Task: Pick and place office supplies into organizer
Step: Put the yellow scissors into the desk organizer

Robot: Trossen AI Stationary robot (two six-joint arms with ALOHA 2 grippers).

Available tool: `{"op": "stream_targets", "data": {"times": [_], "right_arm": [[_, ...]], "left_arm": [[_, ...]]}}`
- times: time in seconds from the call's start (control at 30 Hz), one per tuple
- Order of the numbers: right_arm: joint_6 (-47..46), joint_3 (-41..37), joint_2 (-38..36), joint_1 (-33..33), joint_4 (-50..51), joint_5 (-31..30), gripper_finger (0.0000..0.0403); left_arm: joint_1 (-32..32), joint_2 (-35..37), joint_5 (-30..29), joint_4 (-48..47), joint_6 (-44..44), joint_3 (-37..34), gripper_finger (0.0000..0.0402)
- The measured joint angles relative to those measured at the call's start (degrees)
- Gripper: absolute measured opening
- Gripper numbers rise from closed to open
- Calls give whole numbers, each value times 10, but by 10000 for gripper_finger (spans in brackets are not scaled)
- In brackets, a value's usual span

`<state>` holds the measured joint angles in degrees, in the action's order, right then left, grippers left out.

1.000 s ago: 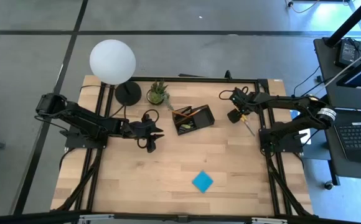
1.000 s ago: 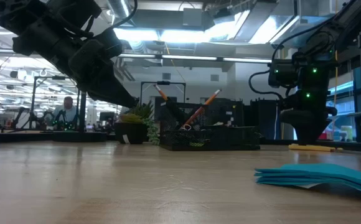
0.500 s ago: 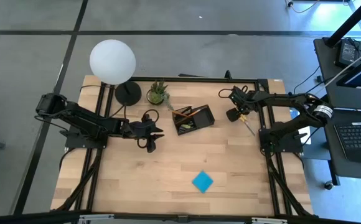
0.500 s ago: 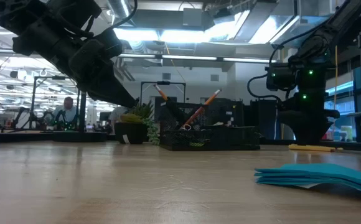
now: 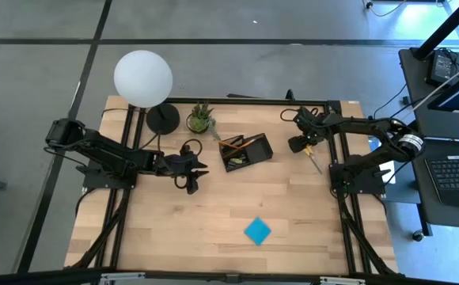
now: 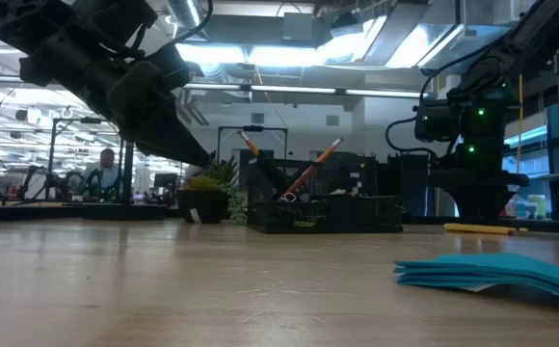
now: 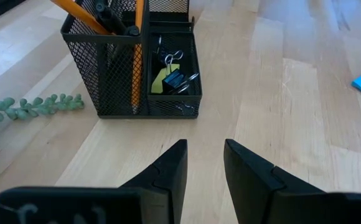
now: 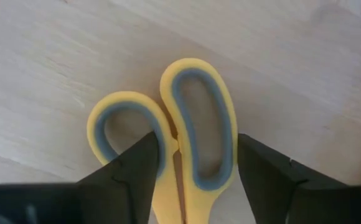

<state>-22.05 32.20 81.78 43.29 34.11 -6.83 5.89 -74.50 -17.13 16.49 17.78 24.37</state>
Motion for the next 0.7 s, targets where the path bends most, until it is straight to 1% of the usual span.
{"op": "stream_targets", "data": {"times": [0.2,0.5,0.7], "right_arm": [[1,10,4,0,4,0,203],[22,34,9,0,18,-2,196],[30,35,8,-1,21,-4,195]], "left_arm": [[0,0,0,0,0,0,98],[0,0,0,0,1,0,98],[0,0,0,0,0,0,98]]}}
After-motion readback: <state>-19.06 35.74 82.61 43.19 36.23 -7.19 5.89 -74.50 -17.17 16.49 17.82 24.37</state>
